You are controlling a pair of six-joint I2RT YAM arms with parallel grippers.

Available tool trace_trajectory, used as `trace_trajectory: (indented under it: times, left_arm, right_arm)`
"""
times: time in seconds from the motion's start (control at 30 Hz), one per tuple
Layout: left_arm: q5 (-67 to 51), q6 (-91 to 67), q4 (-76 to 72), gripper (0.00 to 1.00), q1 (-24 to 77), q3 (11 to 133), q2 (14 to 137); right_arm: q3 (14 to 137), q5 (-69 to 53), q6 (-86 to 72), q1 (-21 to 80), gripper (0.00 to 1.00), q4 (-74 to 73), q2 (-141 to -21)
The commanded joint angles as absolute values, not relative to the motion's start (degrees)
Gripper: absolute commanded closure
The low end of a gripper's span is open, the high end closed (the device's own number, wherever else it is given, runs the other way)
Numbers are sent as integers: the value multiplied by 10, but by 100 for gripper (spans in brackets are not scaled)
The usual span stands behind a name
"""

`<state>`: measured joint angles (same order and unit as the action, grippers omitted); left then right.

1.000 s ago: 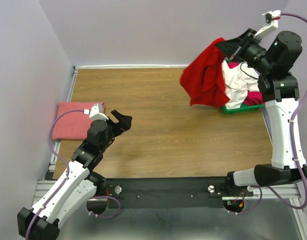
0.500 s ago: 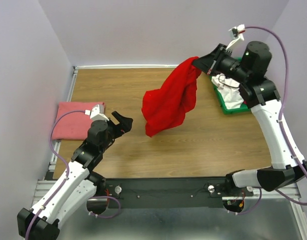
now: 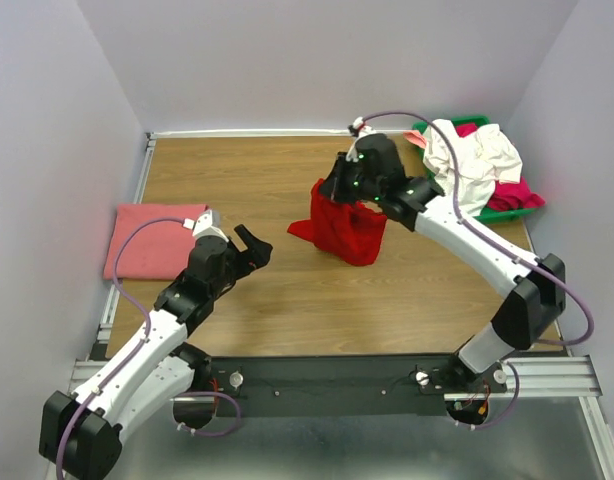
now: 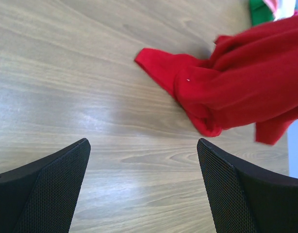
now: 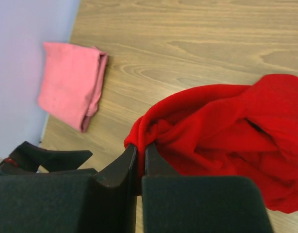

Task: Fold and stack the t-shirts
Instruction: Move the tshirt to the center of the board, then flatten the tshirt out

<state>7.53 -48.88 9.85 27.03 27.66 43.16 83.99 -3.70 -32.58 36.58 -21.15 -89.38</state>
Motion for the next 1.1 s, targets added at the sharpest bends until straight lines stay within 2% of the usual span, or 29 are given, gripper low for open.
trace_trajectory:
  times: [0.0,0.1,0.37,0.4,0.43,0.5,0.53,0.57,0.6,0.83,1.07]
  left_arm:
    - [62,-476,85,1,270,271,446]
    - [63,-475,84,1,271,271,449]
    - [48,-473,76,1,271,259,447]
    - [34,-471,69,1,271,257,446]
    - [26,-471,63,1,270,254,446]
    - [3,-472,44,1,272,242,450]
    - [-3,-473,37,1,273,236,452]
    - [-17,-476,32,1,278,228,459]
    - [-25,-477,21,1,282,225,463]
    - [-27,-498,-40,1,365,227,536]
    - [43,-536,-15,1,408,243,648]
  right_arm:
    - [869,81,-321,423,91,-162,-921]
    - [891,97,-318,445,88,-161,-950]
    - [891,83,-327,447,70,-160,-1002]
    - [884,74,-323,447,64,-160,-1007]
    - [879,69,-317,447,49,-160,-1013]
    - [863,68,-310,447,32,-161,-1013]
    - [855,72,-309,448,17,-161,-1010]
    - [847,81,-304,447,7,-161,-996]
    - [827,103,-303,446,0,-161,-988]
    - [689,205,-318,423,0,-161,-860]
    - [570,132,-326,320,0,-160,-763]
